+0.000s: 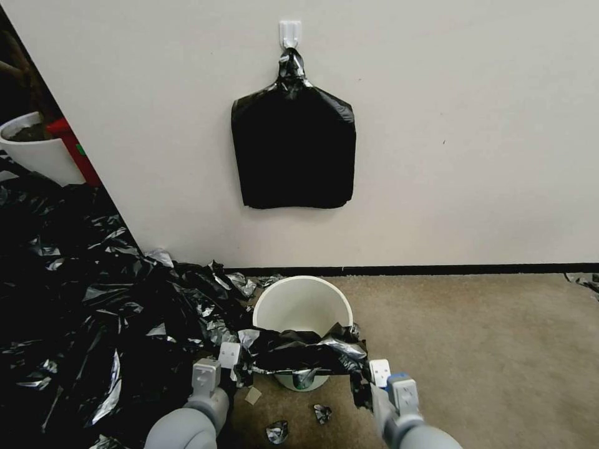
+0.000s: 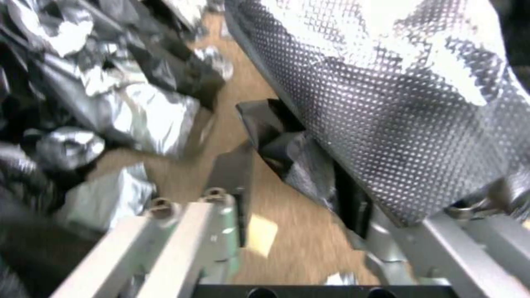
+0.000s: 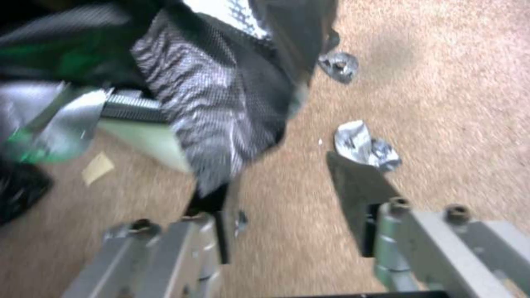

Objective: Place a trash bag onto the trash bin.

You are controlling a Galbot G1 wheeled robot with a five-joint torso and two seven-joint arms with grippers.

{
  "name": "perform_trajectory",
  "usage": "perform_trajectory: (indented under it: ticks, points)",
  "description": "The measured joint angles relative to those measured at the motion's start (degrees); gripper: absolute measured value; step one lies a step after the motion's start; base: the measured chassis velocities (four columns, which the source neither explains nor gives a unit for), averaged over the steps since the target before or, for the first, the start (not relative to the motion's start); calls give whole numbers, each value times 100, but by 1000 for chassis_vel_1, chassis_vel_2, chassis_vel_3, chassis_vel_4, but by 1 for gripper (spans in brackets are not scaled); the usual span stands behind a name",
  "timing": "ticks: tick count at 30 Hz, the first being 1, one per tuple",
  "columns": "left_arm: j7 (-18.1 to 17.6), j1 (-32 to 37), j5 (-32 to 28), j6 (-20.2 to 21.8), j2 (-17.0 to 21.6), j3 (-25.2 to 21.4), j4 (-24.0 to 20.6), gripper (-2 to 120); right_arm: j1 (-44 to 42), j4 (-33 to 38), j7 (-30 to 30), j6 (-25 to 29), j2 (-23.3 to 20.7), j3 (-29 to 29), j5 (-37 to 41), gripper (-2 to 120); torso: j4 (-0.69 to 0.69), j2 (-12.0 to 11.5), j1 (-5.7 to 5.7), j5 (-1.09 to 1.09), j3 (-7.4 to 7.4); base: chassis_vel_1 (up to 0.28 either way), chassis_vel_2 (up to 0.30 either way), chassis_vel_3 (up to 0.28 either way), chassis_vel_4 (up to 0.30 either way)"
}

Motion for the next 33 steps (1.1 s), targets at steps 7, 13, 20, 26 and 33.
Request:
perform_trajectory:
  ticks: [7,13,20,26,33]
  points:
    - [3,226,-40,387,19,-166,-283,63,-489,597,39,50,-218,91,-318,73,0,0,0,0,0,0,0,0,0]
    - [698,307,26,418,92,-498,-310,85,-532,938,-158,425,-230,91,-1292,94,0,0,0,-1,0,0,0,0,0]
    - [2239,675,610,416,410,-1115,-540,100,-325,1420,-479,786,-294,327,-1545,100,1,0,0,-1,0,0,0,0,0]
    - [3221,946,792,266,615,-1794,-646,100,459,1299,-812,784,11,422,-1259,100,0,0,0,-1,0,0,0,0,0]
    - [3135,987,734,-752,507,-2278,-851,100,2142,131,-1423,-168,608,381,-113,100,0,0,1,0,0,0,0,0,0]
